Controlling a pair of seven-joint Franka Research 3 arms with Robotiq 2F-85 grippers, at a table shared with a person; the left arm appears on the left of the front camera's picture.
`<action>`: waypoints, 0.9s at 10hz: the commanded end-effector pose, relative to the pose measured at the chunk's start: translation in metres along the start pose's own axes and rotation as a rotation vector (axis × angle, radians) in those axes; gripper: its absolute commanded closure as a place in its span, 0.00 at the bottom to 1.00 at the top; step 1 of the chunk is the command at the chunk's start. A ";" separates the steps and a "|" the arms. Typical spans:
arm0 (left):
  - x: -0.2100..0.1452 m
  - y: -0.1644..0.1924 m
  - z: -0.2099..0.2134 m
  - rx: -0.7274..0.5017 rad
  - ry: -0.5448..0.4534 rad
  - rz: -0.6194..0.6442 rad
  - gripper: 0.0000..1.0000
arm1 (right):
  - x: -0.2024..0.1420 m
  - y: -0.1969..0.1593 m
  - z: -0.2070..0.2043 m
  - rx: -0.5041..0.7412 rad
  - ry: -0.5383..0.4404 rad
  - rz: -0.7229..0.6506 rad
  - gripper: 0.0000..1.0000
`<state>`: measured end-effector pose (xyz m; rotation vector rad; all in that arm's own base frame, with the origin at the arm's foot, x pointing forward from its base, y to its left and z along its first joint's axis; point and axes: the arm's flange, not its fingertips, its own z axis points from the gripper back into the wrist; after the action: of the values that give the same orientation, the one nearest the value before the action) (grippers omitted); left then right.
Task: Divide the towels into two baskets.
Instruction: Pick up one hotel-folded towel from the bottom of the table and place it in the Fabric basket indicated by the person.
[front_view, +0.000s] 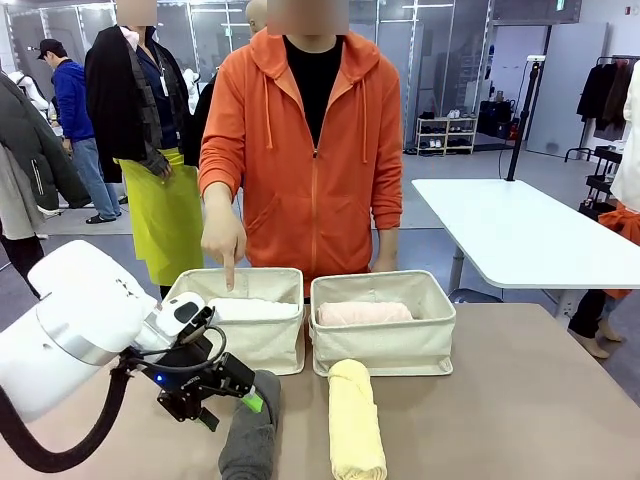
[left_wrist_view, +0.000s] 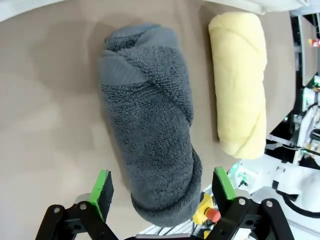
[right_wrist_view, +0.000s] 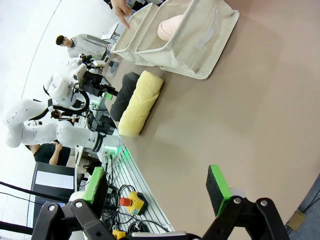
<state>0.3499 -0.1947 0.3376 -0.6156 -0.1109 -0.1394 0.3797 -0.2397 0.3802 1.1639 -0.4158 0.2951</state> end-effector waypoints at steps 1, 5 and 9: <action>-0.062 0.021 0.000 0.004 -0.054 0.011 0.00 | 0.001 0.004 0.001 0.006 -0.006 0.005 0.00; -0.057 0.026 -0.017 -0.008 -0.084 0.017 0.00 | 0.001 0.004 0.001 0.006 -0.006 0.005 0.00; -0.053 0.029 -0.030 -0.059 -0.113 0.015 0.00 | 0.001 0.004 0.001 0.006 -0.006 0.005 0.00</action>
<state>0.3488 -0.2043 0.3037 -0.6715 -0.1696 -0.0909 0.3797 -0.2397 0.3802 1.1639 -0.4158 0.2951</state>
